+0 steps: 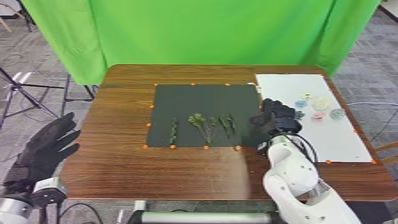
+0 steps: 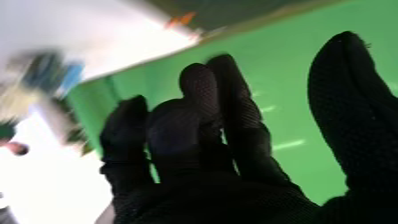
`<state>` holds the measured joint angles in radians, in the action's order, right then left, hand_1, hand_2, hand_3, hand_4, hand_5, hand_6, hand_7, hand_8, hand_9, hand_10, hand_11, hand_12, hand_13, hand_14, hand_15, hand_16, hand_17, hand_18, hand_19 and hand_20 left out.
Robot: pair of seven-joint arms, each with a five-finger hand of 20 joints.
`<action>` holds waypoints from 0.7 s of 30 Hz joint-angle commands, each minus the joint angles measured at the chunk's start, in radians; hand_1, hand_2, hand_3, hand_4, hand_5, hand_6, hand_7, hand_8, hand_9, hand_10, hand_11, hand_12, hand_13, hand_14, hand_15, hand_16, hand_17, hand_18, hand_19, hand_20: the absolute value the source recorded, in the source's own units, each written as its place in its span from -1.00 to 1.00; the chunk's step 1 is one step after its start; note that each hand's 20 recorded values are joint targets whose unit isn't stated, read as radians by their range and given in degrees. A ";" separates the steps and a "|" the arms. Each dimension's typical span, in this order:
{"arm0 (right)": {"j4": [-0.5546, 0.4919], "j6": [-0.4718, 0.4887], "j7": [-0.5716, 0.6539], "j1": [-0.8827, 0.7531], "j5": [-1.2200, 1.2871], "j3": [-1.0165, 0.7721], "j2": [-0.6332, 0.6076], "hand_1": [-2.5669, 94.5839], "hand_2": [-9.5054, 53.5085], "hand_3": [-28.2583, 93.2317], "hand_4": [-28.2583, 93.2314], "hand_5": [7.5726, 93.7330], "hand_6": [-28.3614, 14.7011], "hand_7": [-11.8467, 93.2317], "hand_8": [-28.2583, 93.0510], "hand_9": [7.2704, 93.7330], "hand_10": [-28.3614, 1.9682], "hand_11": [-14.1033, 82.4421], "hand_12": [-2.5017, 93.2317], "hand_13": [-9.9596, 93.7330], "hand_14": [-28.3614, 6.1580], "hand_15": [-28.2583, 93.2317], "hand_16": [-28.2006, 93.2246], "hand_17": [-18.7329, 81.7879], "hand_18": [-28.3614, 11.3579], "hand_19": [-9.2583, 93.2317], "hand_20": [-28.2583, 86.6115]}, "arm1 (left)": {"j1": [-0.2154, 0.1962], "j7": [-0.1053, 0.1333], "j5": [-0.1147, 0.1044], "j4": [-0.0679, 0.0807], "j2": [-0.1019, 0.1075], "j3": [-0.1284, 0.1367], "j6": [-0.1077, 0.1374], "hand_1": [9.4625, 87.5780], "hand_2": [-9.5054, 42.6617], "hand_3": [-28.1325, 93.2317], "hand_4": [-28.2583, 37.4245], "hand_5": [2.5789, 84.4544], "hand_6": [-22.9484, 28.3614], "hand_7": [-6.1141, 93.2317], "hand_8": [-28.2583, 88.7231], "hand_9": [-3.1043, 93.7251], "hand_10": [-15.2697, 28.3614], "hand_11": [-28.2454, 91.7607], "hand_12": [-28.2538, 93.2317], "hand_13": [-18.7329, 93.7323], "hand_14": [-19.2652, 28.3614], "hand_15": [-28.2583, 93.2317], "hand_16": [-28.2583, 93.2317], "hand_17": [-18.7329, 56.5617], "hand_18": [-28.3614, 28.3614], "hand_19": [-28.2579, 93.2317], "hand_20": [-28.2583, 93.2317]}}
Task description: Arrange flowers
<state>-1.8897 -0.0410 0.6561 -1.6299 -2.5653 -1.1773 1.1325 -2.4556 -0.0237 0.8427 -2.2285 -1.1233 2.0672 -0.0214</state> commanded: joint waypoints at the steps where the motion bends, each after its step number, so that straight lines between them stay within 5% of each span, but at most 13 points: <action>1: 0.085 0.011 0.033 0.039 -0.083 -0.071 -0.113 -0.28 -1.00 0.93 -0.98 -0.33 -0.03 0.05 -0.82 -0.27 -0.20 0.11 -0.36 0.08 -0.16 0.81 -0.09 -0.27 -0.69 0.72 0.46 | -0.018 -0.001 -0.001 -0.005 -0.006 0.008 -0.007 -0.62 -0.71 0.62 -0.96 -0.59 -0.09 -0.44 -0.71 -0.55 0.10 -0.38 -0.21 -0.45 0.31 -0.27 -0.43 -0.85 0.64 0.03 -0.39; 7: 0.167 0.048 0.040 0.048 -0.107 -0.057 -0.143 -0.17 -1.00 0.98 -0.96 -0.32 0.02 -0.03 -0.79 -0.19 -0.01 -0.23 -0.50 0.09 0.09 0.32 -0.28 -0.29 -0.52 0.59 0.31 | -0.017 0.000 0.000 -0.004 -0.006 0.013 -0.009 -0.62 -0.71 0.62 -0.96 -0.59 -0.09 -0.44 -0.71 -0.55 0.11 -0.38 -0.21 -0.45 0.31 -0.27 -0.43 -0.85 0.64 0.03 -0.39; 16: 0.219 0.088 0.001 0.051 -0.066 -0.058 -0.137 -0.18 -1.00 0.94 -1.00 -0.32 0.04 -0.08 -0.78 -0.17 -0.01 -0.24 -0.49 0.11 0.14 0.29 -0.26 -0.32 -0.52 0.57 0.28 | -0.018 0.004 -0.003 -0.003 0.001 0.011 -0.009 -0.63 -0.71 0.62 -0.97 -0.59 -0.09 -0.44 -0.71 -0.55 0.11 -0.38 -0.21 -0.45 0.31 -0.27 -0.43 -0.85 0.64 0.03 -0.39; 19: 0.236 -0.012 -0.031 0.048 -0.069 -0.051 -0.136 -0.15 -1.00 0.89 -1.00 -0.21 0.18 -0.03 -0.80 0.02 0.11 -0.05 -0.45 0.27 0.24 0.33 -0.18 -0.25 -0.54 0.63 0.30 | -0.022 0.007 -0.005 -0.004 0.003 0.013 -0.005 -0.62 -0.71 0.62 -0.97 -0.59 -0.09 -0.44 -0.71 -0.55 0.11 -0.38 -0.21 -0.45 0.32 -0.26 -0.43 -0.85 0.64 0.03 -0.39; 21: 0.238 -0.042 -0.050 0.046 -0.069 -0.048 -0.136 -0.04 -1.00 0.79 -1.00 -0.04 0.31 0.12 -0.60 0.35 0.36 -0.17 -0.10 0.44 0.34 0.34 -0.05 -0.18 -0.56 0.67 0.33 | -0.022 0.007 -0.005 -0.006 0.000 0.015 -0.004 -0.62 -0.71 0.62 -0.97 -0.59 -0.09 -0.44 -0.71 -0.55 0.11 -0.38 -0.21 -0.45 0.32 -0.26 -0.43 -0.85 0.64 0.03 -0.39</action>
<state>-1.6950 0.0389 0.6660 -1.5650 -2.6312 -1.2429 0.9965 -2.4617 -0.0210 0.8421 -2.2291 -1.1221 2.0747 -0.0226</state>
